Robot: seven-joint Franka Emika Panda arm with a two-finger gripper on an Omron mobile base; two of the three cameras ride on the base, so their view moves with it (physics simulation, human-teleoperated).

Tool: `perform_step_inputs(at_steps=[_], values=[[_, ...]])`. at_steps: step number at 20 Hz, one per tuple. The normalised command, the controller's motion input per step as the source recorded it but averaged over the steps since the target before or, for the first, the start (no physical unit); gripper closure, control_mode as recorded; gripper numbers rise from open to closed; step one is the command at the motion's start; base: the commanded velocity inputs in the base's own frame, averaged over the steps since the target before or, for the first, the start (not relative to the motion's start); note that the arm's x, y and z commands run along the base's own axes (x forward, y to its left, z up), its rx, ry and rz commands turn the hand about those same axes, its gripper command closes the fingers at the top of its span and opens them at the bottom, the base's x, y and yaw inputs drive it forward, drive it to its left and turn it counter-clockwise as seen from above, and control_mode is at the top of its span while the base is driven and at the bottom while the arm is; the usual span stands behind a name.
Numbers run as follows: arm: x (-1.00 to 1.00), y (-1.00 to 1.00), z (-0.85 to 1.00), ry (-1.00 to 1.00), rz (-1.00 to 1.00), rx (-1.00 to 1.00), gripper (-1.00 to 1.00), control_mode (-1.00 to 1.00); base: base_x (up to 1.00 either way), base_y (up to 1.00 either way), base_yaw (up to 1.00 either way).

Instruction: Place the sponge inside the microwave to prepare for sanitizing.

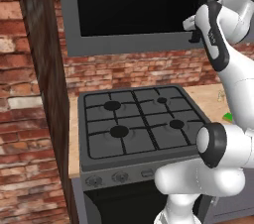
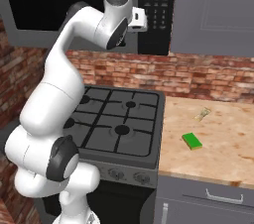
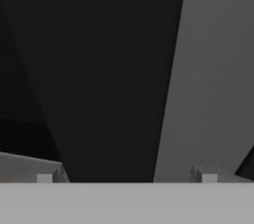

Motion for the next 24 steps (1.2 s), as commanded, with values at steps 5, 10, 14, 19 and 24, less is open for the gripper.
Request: perform_step_inputs(at_steps=[5, 10, 14, 19, 24], values=[[0.47, -0.01, 0.0, 0.0, 0.01, 0.0, -1.0, -1.0, 0.0, 0.0, 0.0], [0.42, 0.0, 0.0, 0.0, 0.0, 0.0, 1.0, -1.0, 0.0, 0.0, 0.0], [0.35, 0.04, 0.0, 0.0, 0.0, 0.0, 1.0, -1.0, 0.0, 0.0, 0.0], [0.29, 0.03, 0.0, 0.01, 0.0, 0.02, 1.0, -1.0, 0.0, 0.0, 0.0], [0.21, 0.14, 0.0, 0.0, 0.06, 0.07, 1.0, -1.0, 0.0, 0.0, 0.0]])
